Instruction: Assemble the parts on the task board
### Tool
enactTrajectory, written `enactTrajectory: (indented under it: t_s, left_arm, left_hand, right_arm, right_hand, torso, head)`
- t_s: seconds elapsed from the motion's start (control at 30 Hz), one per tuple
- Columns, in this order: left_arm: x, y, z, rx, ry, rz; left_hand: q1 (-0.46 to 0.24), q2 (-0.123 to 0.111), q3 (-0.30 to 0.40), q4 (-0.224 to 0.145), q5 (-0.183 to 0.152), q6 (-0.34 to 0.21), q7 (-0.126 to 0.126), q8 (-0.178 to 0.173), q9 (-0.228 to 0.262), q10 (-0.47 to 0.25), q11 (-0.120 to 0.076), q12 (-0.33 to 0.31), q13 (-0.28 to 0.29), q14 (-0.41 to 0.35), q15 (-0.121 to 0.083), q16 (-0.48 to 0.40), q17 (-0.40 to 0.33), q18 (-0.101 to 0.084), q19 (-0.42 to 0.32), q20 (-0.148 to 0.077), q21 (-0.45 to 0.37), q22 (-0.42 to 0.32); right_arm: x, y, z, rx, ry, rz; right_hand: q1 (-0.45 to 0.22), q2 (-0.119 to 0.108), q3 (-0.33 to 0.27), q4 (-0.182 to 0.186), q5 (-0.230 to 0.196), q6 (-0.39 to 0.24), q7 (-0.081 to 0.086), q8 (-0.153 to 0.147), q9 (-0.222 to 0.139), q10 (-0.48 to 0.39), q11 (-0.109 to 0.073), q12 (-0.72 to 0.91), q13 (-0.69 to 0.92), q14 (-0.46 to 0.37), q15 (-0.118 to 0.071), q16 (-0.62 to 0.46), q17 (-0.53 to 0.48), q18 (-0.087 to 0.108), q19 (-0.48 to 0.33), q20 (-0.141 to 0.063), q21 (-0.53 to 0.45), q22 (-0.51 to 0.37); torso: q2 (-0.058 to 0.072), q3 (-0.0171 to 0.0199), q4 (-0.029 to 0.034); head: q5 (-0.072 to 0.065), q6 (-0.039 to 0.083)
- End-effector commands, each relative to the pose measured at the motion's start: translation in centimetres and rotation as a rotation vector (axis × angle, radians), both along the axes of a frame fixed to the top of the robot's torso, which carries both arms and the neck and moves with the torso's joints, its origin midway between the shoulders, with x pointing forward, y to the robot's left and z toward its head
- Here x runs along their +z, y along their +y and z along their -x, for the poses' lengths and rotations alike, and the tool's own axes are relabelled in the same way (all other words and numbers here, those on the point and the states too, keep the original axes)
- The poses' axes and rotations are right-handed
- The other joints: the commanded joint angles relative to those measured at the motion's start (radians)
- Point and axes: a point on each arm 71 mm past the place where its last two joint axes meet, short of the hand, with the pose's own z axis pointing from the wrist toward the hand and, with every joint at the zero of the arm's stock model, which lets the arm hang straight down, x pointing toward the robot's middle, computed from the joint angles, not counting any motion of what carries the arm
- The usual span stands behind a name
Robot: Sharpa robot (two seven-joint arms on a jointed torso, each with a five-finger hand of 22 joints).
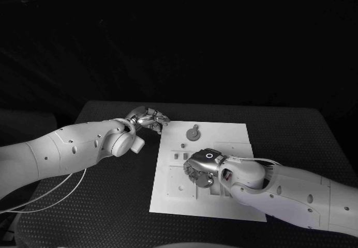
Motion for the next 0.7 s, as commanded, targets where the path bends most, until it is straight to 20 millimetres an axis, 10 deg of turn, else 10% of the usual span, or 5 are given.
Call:
enactTrajectory:
  t_s: [0.03, 0.33, 0.7]
  left_arm:
    - [0.1, -0.2, 0.0, -0.012, 0.002, 0.010]
    - [0.2, 0.0, 0.0, -0.001, -0.008, 0.008]
    - [0.2, 0.3, 0.0, 0.001, -0.010, 0.007]
  left_hand:
    - [-0.012, -0.002, -0.003, 0.001, -0.003, -0.006, -0.002, -0.003, 0.000, -0.007, 0.003, 0.000, 0.001, 0.007, 0.001, -0.006, 0.001, 0.019, 0.006, 0.001, -0.007, 0.001]
    - [-0.010, -0.003, -0.002, 0.001, -0.003, -0.004, -0.003, -0.001, 0.000, -0.006, 0.003, 0.001, 0.002, 0.007, 0.001, -0.006, 0.002, 0.019, 0.007, 0.001, -0.008, 0.002]
    - [-0.009, -0.003, -0.002, 0.000, -0.003, -0.004, -0.003, -0.001, 0.001, -0.006, 0.003, 0.002, 0.002, 0.008, 0.001, -0.007, 0.003, 0.019, 0.007, 0.001, -0.008, 0.002]
  right_arm:
    - [-0.6, -0.5, 0.1, -0.017, 0.031, 0.005]
    - [0.2, -2.0, -0.5, -0.060, 0.057, -0.008]
    - [3.6, -4.5, -1.9, -0.137, -0.002, -0.135]
  right_hand:
    - [-0.001, -0.027, 0.002, 0.005, 0.002, -0.021, 0.009, -0.014, -0.007, -0.048, 0.027, -0.021, -0.018, -0.002, 0.014, 0.002, 0.001, -0.003, -0.011, 0.001, 0.003, 0.023]
    - [-0.028, -0.081, -0.011, 0.025, 0.002, -0.085, 0.003, -0.047, -0.028, -0.157, 0.067, -0.048, -0.049, -0.039, 0.051, 0.003, 0.007, -0.004, -0.045, 0.014, -0.002, 0.025]
    - [-0.013, -0.072, -0.011, 0.033, 0.002, -0.088, -0.003, -0.041, -0.031, -0.131, 0.056, -0.025, -0.043, -0.041, 0.042, 0.046, 0.023, -0.002, -0.039, 0.011, 0.025, 0.026]
  torso:
    - [0.000, 0.0007, 0.0001]
    - [0.000, 0.0009, 0.0003]
    - [0.000, 0.0017, -0.0006]
  head:
    - [0.000, 0.002]
    - [-0.003, 0.006]
    - [-0.013, 0.025]
